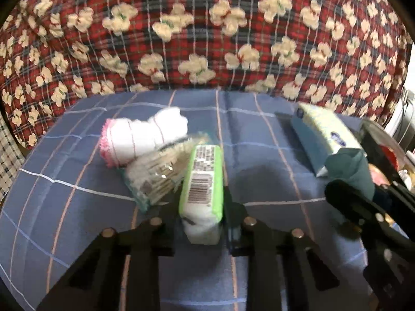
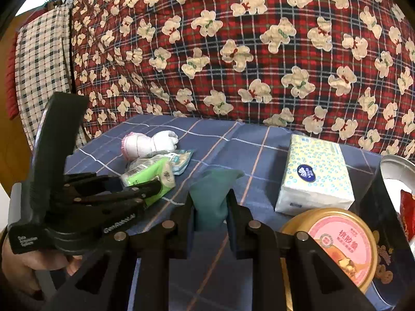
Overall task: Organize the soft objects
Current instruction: 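Grasp the teal cloth with the right gripper while the left gripper grasps the green barcode pack, then carry the teal cloth and green pack toward the round tin with both grippers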
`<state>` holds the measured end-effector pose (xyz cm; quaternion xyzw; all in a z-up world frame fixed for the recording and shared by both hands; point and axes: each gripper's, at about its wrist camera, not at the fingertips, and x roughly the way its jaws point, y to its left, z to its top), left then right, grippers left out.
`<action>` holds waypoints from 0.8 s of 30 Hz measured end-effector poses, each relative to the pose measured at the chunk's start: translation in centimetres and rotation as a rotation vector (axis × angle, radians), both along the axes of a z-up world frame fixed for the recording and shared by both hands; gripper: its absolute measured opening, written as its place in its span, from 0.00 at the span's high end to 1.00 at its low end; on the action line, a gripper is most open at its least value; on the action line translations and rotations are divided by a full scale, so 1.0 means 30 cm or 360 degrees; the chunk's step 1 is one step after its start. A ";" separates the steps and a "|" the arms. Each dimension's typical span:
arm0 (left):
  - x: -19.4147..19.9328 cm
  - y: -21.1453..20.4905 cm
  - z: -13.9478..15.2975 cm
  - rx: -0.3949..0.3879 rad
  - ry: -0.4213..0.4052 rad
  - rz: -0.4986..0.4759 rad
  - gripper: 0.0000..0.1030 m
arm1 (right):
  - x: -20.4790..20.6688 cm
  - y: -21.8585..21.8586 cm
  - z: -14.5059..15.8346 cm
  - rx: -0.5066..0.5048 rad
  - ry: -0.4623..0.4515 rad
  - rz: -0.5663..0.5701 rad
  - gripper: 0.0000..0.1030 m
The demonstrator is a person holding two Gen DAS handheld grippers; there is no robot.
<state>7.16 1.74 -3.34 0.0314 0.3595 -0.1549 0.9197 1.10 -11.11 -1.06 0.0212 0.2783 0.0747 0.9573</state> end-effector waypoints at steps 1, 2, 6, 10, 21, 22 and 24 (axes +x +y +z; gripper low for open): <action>-0.014 0.003 0.011 -0.0009 -0.0044 0.0003 0.77 | -0.004 0.000 0.002 -0.0002 -0.0010 -0.0002 0.77; -0.027 0.004 0.020 -0.0015 -0.0079 0.0003 0.77 | -0.006 -0.001 0.004 -0.0007 -0.0022 -0.0006 0.77; -0.081 0.003 0.046 -0.0055 -0.0214 -0.0024 0.77 | -0.019 -0.008 0.014 -0.0011 -0.0050 -0.0021 0.77; -0.119 0.013 0.073 -0.0142 -0.0306 -0.0026 0.77 | -0.036 -0.027 0.029 0.0018 -0.0093 -0.0026 0.77; -0.167 -0.021 0.085 -0.0213 -0.0367 0.0011 0.77 | -0.092 -0.060 0.062 -0.0023 -0.0207 -0.0070 0.77; -0.170 -0.025 0.085 -0.0213 -0.0372 0.0011 0.77 | -0.094 -0.064 0.062 -0.0023 -0.0208 -0.0074 0.77; -0.183 -0.036 0.087 -0.0209 -0.0388 0.0010 0.77 | -0.104 -0.075 0.064 -0.0022 -0.0217 -0.0085 0.77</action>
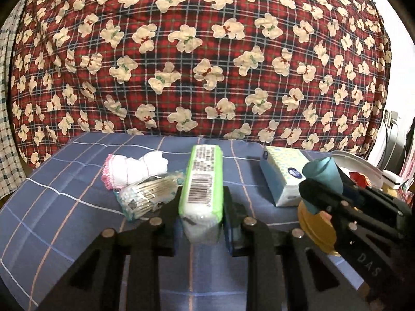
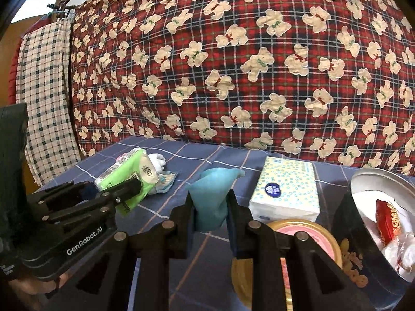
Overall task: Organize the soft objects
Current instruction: 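Carry the teal cloth and green pack toward the round tin with both grippers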
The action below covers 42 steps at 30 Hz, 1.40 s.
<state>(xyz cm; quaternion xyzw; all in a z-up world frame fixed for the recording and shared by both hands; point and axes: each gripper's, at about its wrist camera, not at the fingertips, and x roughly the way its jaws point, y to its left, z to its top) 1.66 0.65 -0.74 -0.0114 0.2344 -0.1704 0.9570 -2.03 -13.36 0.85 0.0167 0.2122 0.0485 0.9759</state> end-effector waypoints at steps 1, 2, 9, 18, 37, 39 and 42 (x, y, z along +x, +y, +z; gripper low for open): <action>-0.005 -0.005 0.001 0.0002 -0.0007 -0.0001 0.77 | -0.007 -0.006 0.002 0.0000 -0.0007 -0.0006 0.77; -0.010 -0.011 0.001 0.0002 -0.0013 -0.0002 0.77 | -0.010 -0.010 0.002 0.0000 -0.0011 -0.0009 0.77; -0.046 -0.070 0.008 0.0020 -0.0049 -0.0017 0.77 | -0.042 -0.050 0.012 -0.0006 -0.0043 -0.0057 0.77; -0.080 -0.140 0.013 -0.0010 -0.0057 -0.0053 0.77 | -0.075 -0.134 0.018 0.0016 -0.0060 -0.0119 0.77; -0.140 -0.325 0.021 -0.0048 -0.0081 -0.0203 0.77 | -0.128 -0.326 0.020 -0.0020 -0.0087 -0.0273 0.77; -0.148 -0.349 0.024 -0.0055 -0.0092 -0.0214 0.77 | -0.135 -0.352 0.022 -0.0016 -0.0093 -0.0294 0.77; -0.158 -0.386 0.024 -0.0068 -0.0090 -0.0244 0.77 | -0.145 -0.396 0.025 -0.0008 -0.0101 -0.0329 0.77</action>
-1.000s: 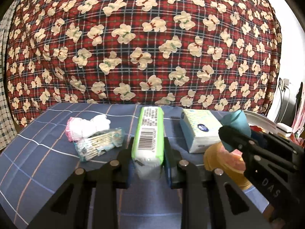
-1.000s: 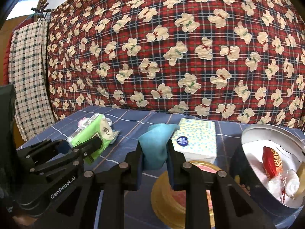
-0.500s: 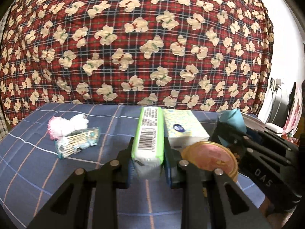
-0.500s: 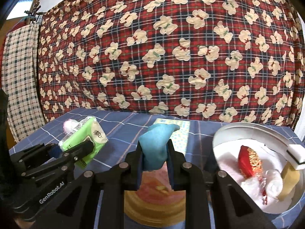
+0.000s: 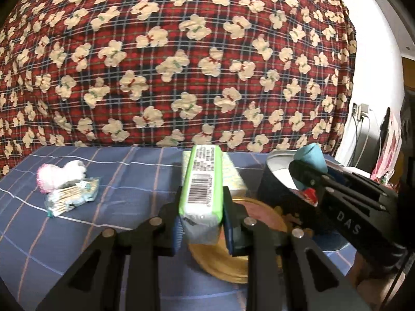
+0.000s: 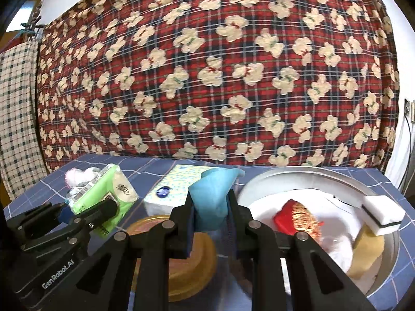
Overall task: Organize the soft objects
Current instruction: 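Carry the teal cloth and green pack toward the round tin with both grippers, then open both grippers over the tin to drop the teal cloth and green pack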
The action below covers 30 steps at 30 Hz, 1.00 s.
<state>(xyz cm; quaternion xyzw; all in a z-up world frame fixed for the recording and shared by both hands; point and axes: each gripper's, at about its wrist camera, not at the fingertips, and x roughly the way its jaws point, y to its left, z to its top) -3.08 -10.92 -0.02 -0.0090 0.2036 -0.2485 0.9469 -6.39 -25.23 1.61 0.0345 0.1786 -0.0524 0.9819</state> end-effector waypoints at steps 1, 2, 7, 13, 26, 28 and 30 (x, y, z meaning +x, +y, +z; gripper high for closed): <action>-0.003 -0.014 0.000 0.0004 -0.0002 -0.0010 0.77 | -0.004 -0.015 0.001 0.0006 -0.0003 -0.0012 0.77; -0.009 -0.032 0.000 0.0011 -0.0008 -0.0024 0.77 | -0.006 -0.026 0.002 0.0010 -0.0004 -0.0020 0.77; -0.034 -0.106 0.008 0.0017 -0.0033 -0.0089 0.77 | -0.023 -0.099 0.002 0.0021 -0.0009 -0.0084 0.77; -0.059 -0.199 0.023 0.0021 -0.0059 -0.0166 0.77 | -0.038 -0.185 0.005 0.0031 -0.0015 -0.0152 0.77; -0.098 -0.435 0.055 0.0024 -0.0091 -0.0325 0.77 | -0.089 -0.388 0.010 0.0084 -0.0030 -0.0323 0.77; -0.100 -0.469 0.054 0.0028 -0.0083 -0.0350 0.77 | -0.093 -0.430 0.004 0.0091 -0.0010 -0.0361 0.77; -0.098 -0.501 0.053 0.0034 -0.0075 -0.0370 0.77 | -0.097 -0.466 -0.001 0.0100 0.0003 -0.0388 0.77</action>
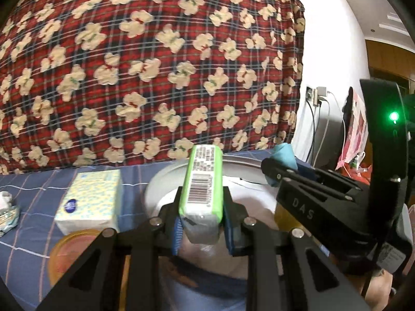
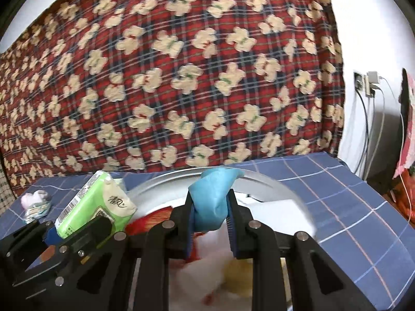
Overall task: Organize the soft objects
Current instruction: 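Open both grippers over the tin to drop the teal cloth and green pack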
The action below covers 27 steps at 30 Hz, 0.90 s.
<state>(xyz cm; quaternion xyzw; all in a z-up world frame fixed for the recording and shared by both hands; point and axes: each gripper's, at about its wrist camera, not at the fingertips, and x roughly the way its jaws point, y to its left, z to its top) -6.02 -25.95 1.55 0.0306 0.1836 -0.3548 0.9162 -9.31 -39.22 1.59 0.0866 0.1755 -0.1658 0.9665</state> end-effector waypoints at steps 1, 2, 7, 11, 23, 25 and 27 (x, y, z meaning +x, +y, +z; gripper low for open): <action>-0.001 -0.011 -0.001 0.0001 0.0003 -0.0007 0.77 | -0.003 -0.021 -0.002 0.0004 0.0006 -0.0017 0.77; 0.001 -0.026 0.000 0.0001 0.0008 -0.0015 0.77 | -0.004 -0.033 -0.002 0.0006 0.0010 -0.0026 0.77; 0.008 -0.083 -0.008 0.0011 0.0036 -0.0044 0.77 | -0.001 -0.095 -0.014 -0.0002 0.0055 -0.0069 0.77; 0.018 -0.130 -0.017 0.0035 0.0041 -0.0048 0.77 | 0.005 -0.123 -0.018 -0.0024 0.0075 -0.0090 0.77; 0.067 -0.162 -0.062 0.0121 0.0120 0.0033 0.76 | 0.049 -0.134 -0.024 -0.0073 0.0136 -0.0081 0.77; 0.067 -0.163 -0.063 0.0119 0.0118 0.0032 0.76 | 0.063 -0.123 -0.027 -0.0103 0.0152 -0.0075 0.77; 0.069 -0.163 -0.065 0.0117 0.0122 0.0034 0.76 | 0.068 -0.121 -0.023 -0.0109 0.0147 -0.0065 0.77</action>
